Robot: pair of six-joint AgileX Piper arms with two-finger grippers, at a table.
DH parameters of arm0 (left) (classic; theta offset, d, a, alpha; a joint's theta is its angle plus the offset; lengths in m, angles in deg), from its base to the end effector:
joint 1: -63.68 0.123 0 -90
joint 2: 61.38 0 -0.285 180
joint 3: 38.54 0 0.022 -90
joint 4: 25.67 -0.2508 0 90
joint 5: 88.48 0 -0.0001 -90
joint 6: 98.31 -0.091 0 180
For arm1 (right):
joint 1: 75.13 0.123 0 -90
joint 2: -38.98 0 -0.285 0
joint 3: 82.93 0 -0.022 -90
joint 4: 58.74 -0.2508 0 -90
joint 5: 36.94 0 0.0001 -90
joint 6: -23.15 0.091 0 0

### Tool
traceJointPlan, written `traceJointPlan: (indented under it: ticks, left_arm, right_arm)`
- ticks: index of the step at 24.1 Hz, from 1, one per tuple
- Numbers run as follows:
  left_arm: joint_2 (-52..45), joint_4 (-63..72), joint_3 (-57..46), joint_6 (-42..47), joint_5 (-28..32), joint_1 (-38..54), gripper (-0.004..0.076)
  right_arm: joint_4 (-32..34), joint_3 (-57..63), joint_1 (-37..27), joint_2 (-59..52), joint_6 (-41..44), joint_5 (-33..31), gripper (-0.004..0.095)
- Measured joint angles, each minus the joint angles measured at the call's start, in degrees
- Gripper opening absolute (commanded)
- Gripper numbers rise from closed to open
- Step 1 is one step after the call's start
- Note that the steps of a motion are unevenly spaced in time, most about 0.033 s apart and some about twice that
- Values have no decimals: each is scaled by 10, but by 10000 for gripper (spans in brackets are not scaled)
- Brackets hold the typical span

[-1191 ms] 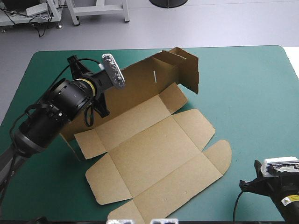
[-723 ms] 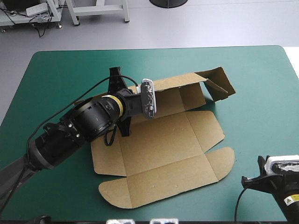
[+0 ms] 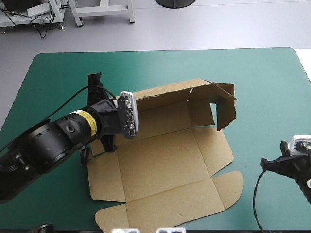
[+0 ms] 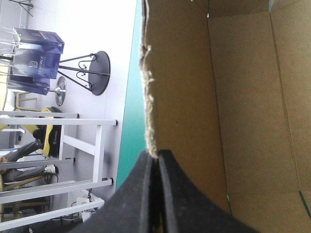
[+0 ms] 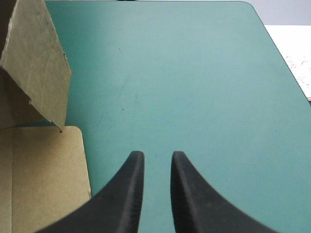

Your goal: Fold the box

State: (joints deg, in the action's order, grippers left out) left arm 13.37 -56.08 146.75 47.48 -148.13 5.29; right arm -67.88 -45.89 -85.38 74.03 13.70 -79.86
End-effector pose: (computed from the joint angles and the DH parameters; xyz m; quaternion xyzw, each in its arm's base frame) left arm 0.1486 -0.1656 0.4592 0.6455 0.5858 0.1687 0.4601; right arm 0.0812 -0.0047 0.3469 0.0259 0.8406 -0.0156 0.5408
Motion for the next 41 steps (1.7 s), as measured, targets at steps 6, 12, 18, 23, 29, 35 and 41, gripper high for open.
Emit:
traceJointPlan:
  ticks: [6,12,18,23,29,35,41]
  left_arm:
    - [67,-45,0,3,5,0,-10]
    - [150,-143,0,47,20,0,-10]
    - [179,-205,0,131,41,5,-10]
    - [179,-204,0,155,29,29,-10]
    - [179,-166,-1,155,15,31,-10]
    - [179,-160,-1,154,5,31,-10]
    - [179,-155,-1,153,-7,31,-10]
  right_arm:
    - [-8,-37,0,73,0,21,185]
    - [-12,-83,0,163,1,24,184]
    - [-29,-163,0,252,0,49,184]
    - [-35,-272,0,379,0,51,115]
    - [-109,-449,0,572,-33,16,94]
    - [-190,-631,0,727,-62,-61,94]
    - [-266,-779,0,862,-82,-144,91]
